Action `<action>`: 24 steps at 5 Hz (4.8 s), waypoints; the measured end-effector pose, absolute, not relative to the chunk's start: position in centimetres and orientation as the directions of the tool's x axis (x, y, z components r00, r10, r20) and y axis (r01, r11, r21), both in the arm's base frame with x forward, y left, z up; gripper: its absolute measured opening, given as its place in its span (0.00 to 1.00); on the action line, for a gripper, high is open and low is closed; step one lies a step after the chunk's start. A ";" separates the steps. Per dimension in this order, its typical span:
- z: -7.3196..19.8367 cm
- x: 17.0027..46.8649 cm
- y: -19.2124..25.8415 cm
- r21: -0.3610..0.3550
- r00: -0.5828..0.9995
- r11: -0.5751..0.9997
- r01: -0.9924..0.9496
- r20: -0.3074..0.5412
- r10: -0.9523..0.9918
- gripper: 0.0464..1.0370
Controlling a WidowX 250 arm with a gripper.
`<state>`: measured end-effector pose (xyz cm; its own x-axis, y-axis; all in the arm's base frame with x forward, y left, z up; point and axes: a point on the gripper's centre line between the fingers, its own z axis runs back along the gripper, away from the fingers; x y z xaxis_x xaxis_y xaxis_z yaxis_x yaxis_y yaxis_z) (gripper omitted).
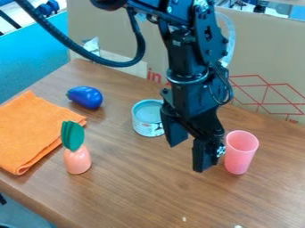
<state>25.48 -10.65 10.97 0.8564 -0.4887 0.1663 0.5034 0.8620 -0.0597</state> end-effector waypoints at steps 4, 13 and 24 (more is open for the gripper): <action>8.0 22.1 -17.6 -0.035 0.747 0.755 0.655 0.184 -0.640 0.97; 9.6 19.2 -15.1 0.016 0.742 0.772 0.635 0.267 -0.615 0.55; 10.2 26.0 -6.1 0.019 0.892 0.925 0.381 0.256 -0.372 0.96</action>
